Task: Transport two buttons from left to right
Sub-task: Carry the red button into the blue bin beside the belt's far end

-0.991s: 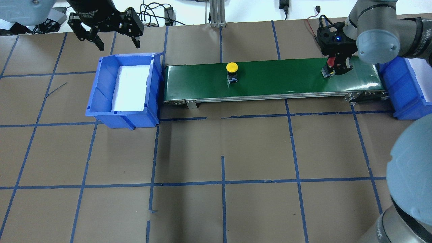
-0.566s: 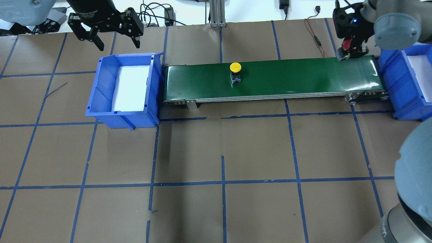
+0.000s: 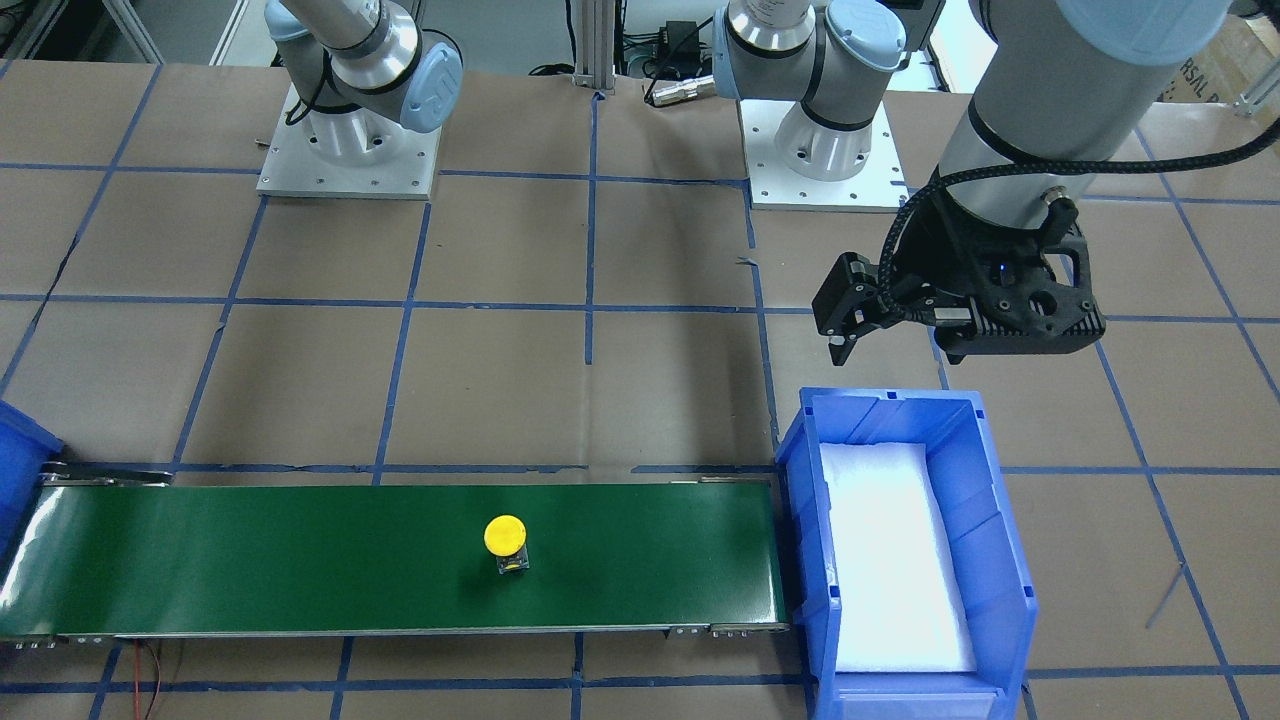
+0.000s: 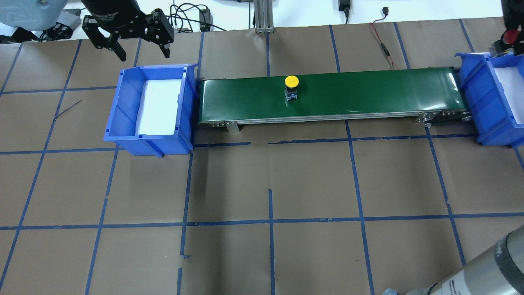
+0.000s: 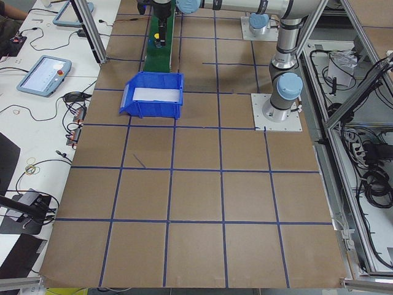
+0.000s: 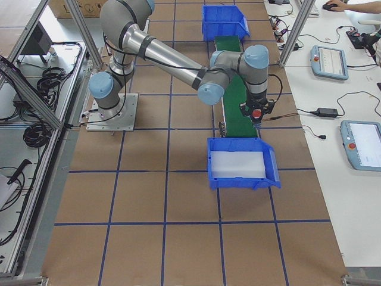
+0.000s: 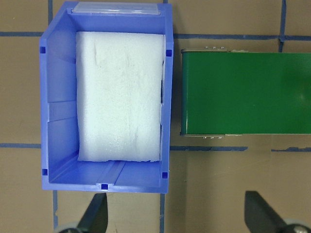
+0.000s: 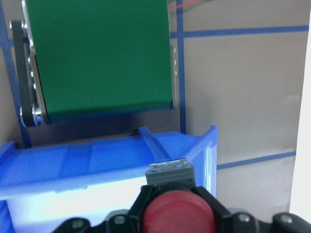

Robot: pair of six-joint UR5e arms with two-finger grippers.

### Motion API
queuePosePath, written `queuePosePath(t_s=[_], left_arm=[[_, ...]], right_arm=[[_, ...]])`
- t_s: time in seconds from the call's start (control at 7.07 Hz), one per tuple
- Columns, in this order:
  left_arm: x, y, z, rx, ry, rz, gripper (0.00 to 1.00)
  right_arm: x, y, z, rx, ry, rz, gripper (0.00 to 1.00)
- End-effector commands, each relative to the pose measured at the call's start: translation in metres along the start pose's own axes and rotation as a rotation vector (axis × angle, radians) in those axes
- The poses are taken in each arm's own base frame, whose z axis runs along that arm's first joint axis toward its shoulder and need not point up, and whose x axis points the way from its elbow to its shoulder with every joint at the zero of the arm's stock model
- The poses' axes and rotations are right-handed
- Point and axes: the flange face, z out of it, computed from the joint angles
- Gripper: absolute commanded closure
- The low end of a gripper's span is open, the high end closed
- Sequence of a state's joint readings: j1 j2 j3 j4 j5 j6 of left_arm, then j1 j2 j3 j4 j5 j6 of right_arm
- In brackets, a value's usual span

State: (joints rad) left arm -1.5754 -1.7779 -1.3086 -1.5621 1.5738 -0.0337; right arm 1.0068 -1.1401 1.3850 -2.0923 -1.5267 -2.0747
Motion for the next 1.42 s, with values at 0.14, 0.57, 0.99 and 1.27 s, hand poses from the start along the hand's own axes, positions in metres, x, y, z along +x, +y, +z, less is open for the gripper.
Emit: queuePosePath(t_s=[0.14, 0.57, 0.99, 1.27], left_arm=[[0.000, 0.000, 0.001, -0.001, 0.000, 0.000, 0.00], [0.000, -0.001, 0.008, -0.010, 0.000, 0.000, 0.00], [-0.001, -0.001, 0.009, -0.014, -0.013, 0.002, 0.00], [-0.001, 0.001, 0.007, -0.016, -0.011, 0.002, 0.00]], right_arm=[[-0.036, 0.069, 0.045, 0.063, -0.039, 0.023, 0.73], [-0.060, 0.099, 0.102, 0.064, -0.131, -0.034, 0.72], [-0.066, 0.103, 0.119, 0.067, -0.163, -0.035, 0.73], [-0.078, 0.114, 0.125, 0.066, -0.182, -0.015, 0.72]])
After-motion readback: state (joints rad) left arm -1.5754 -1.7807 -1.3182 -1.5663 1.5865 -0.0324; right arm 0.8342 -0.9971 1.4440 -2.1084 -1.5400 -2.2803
